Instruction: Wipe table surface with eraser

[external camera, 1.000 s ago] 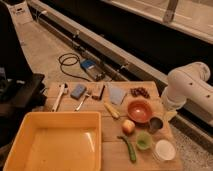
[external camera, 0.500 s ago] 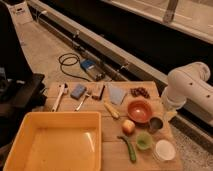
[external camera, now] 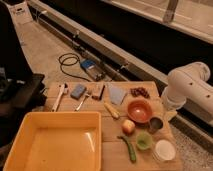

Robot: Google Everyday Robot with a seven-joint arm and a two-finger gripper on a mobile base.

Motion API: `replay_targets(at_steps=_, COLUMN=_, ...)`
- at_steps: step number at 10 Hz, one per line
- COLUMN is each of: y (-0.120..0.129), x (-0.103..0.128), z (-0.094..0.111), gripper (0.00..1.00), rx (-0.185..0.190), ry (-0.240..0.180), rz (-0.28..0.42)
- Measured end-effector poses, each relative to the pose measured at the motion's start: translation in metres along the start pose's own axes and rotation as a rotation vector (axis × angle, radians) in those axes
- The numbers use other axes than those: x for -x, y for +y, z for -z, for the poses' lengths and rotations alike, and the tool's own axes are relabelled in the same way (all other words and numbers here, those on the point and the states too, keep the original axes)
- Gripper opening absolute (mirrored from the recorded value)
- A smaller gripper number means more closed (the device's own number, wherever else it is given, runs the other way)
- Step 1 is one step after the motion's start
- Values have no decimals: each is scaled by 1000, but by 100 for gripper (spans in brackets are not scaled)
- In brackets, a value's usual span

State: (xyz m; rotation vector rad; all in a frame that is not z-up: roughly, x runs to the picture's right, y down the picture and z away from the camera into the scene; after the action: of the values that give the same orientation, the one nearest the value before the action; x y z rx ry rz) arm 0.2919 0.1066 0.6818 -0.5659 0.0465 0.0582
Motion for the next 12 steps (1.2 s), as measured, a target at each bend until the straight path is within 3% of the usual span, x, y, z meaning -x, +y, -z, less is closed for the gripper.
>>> replay_targets(at_steps=3, y=-1, x=-2, z=1, gripper=65, rx=-7, ry=-3, rz=7)
replay_targets(at_steps=5, y=-17, x=-12, z=11, gripper=65, rx=-31, ry=-4, rz=100)
replay_targets(at_steps=7, y=-50, x=-8, z=18, gripper=65, rx=-62, ry=-5, rz=236)
replay_targets(at_steps=8, y=-73, x=2, z=22, gripper=65, rx=-82, ry=-3, rz=345)
replay_targets(at_steps=10, y=-96, x=33, z=26, gripper=65, rx=-125, ry=-28, rz=478)
replay_targets(at_steps=12, y=-100, x=44, z=28, gripper=65, rx=-142, ry=-40, rz=501)
